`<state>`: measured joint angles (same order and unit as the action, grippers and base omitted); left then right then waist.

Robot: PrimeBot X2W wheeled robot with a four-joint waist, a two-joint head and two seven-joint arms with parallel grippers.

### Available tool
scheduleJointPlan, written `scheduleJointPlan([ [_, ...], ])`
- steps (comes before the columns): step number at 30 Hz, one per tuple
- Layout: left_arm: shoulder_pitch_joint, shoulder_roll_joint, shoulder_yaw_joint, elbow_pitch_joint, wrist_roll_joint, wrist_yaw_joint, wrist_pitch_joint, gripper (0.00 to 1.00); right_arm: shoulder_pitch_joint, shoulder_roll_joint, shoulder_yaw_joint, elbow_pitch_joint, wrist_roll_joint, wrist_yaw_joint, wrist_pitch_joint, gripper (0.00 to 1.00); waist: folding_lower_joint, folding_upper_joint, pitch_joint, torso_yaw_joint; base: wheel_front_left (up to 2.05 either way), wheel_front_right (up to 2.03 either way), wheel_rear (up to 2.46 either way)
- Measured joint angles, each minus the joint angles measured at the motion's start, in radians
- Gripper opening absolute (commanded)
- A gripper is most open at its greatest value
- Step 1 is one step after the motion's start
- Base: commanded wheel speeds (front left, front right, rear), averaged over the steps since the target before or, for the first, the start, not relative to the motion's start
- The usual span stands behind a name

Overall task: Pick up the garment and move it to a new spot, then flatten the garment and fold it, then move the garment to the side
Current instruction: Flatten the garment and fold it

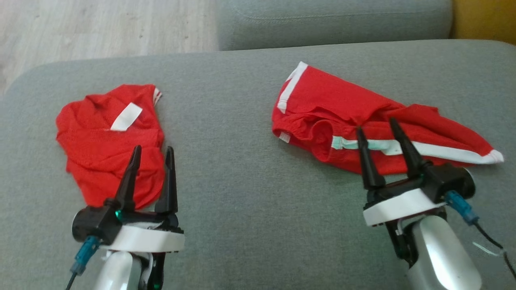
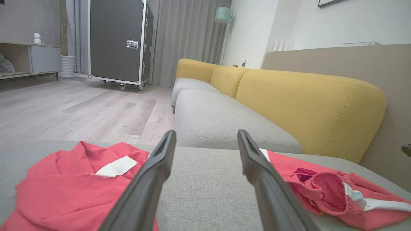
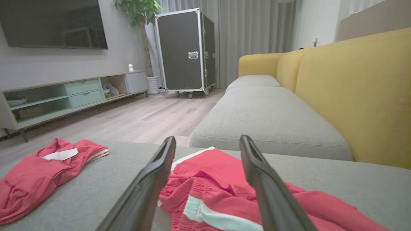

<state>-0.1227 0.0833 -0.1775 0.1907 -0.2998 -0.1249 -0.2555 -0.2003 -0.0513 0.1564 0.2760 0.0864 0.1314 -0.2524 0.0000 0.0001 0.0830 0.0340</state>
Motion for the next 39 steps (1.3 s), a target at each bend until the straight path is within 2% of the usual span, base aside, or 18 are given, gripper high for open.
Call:
scheduleJointPlan([
  [8, -0.001, -0.001, -0.021, 0.007, 0.0, 0.0, 0.0, 1.0, -0.079, -0.001, 0.042, 0.114, -0.05, 0.0, 0.018, 1.0, 0.0, 0.0, 0.025, 0.045, 0.0, 0.0, 0.0],
  [12, -0.007, -0.001, -0.039, 0.017, -0.009, 0.0, 0.0, 1.0, -0.198, -0.001, 0.037, 0.207, -0.081, 0.0, 0.09, 1.0, 0.0, 0.0, 0.043, 0.072, 0.0, 0.0, 0.0],
  [17, -0.035, -0.003, -0.067, 0.029, -0.011, 0.0, 0.0, 1.0, -0.359, -0.006, -0.031, 0.377, -0.179, 0.0, 0.224, 1.0, 0.0001, 0.0, 0.064, 0.116, 0.0, 0.0, 0.0],
  [22, -0.044, -0.009, -0.082, 0.036, -0.02, 0.0, 0.0, 1.0, -0.428, -0.009, -0.053, 0.55, -0.295, 0.0, 0.305, 1.0, 0.0001, 0.0, 0.082, 0.162, 0.0, 0.0, 0.0],
  [31, -0.044, -0.013, -0.088, 0.038, -0.02, -0.007, 0.0, 1.0, -0.493, -0.041, -0.098, 0.699, -0.368, 0.0, 0.313, 1.0, 0.0001, 0.0, 0.103, 0.198, 0.0, 0.0, 0.0],
  [32, -0.044, -0.014, -0.088, 0.038, -0.02, -0.007, 0.0, 1.0, -0.501, -0.042, -0.107, 0.711, -0.372, 0.0, 0.309, 0.94, 0.0001, 0.0, 0.105, 0.199, 0.0, 0.0, 0.0],
  [33, -0.045, -0.014, -0.088, 0.038, -0.02, -0.007, 0.0, 1.0, -0.509, -0.042, -0.119, 0.723, -0.374, 0.0, 0.305, 0.31, 0.0001, 0.0, 0.107, 0.2, 0.0, 0.0, 0.0],
  [34, -0.045, -0.015, -0.088, 0.038, -0.02, -0.007, 0.0, 1.0, -0.516, -0.041, -0.128, 0.735, -0.377, 0.0, 0.304, 0.0, 0.0001, 0.0, 0.109, 0.201, 0.0, 0.0, 0.0],
  [39, -0.051, -0.015, -0.086, 0.039, -0.02, -0.007, 0.0, 1.0, -0.551, -0.037, -0.159, 0.782, -0.368, 0.0, 0.27, 0.0, 0.0001, 0.0, 0.117, 0.193, 0.0, 0.0, 0.0],
])
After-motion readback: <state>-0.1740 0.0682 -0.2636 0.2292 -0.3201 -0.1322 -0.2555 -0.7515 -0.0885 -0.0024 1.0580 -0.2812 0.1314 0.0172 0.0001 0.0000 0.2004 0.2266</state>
